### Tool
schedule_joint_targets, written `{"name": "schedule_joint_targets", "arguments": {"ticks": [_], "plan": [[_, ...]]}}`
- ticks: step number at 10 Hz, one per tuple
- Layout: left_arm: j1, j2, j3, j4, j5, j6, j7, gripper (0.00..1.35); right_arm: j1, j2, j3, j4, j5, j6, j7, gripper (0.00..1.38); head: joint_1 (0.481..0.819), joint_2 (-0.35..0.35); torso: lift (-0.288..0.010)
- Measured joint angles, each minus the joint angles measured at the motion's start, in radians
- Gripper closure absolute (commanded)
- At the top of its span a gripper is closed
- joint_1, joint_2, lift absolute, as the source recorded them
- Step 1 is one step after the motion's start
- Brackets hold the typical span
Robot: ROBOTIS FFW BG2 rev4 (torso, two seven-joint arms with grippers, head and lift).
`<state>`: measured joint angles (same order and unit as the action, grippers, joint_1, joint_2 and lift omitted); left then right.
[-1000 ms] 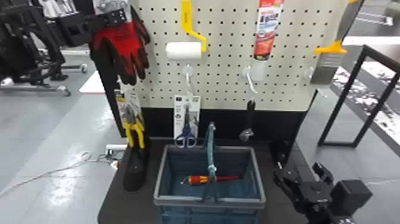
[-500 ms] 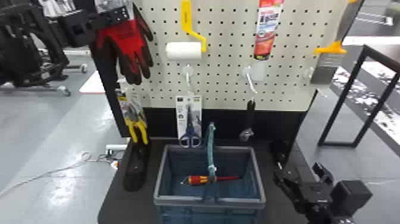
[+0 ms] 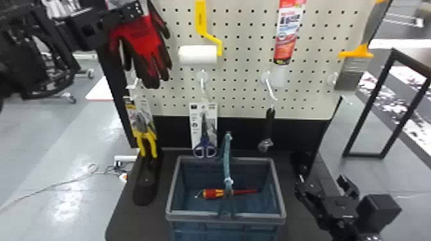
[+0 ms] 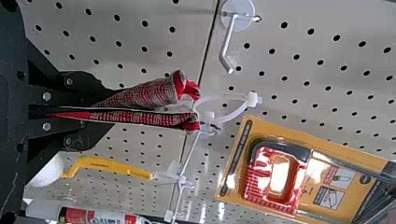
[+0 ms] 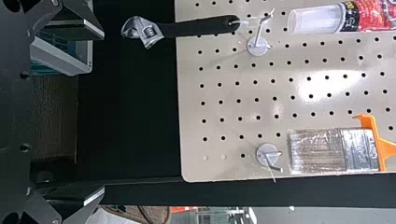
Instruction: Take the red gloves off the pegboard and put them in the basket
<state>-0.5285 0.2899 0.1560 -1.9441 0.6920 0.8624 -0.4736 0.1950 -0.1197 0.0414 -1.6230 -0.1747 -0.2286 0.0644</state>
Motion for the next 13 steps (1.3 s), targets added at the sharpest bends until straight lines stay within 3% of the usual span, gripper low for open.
{"name": "schedule_joint_targets", "arguments": {"ticks": [8,10,13], "plan": [[0.226,-0.179,0.037,-0.007,0.060,-0.191,0.060,1.22,0.000,0.000,0.002,0.000,0.001,0.000,0.000,0.14,0.549,0.000,-0.100],[0.289,-0.232,0.024,0.031,0.088,-0.263,0.065,1.22,0.000,0.000,0.002,0.000,0.000,0.000,0.000,0.14,0.549,0.000,-0.100],[0.370,-0.284,-0.017,0.090,0.104,-0.365,0.084,1.22,0.001,0.000,0.001,-0.001,-0.002,0.000,0.000,0.14,0.549,0.000,-0.100]]}}
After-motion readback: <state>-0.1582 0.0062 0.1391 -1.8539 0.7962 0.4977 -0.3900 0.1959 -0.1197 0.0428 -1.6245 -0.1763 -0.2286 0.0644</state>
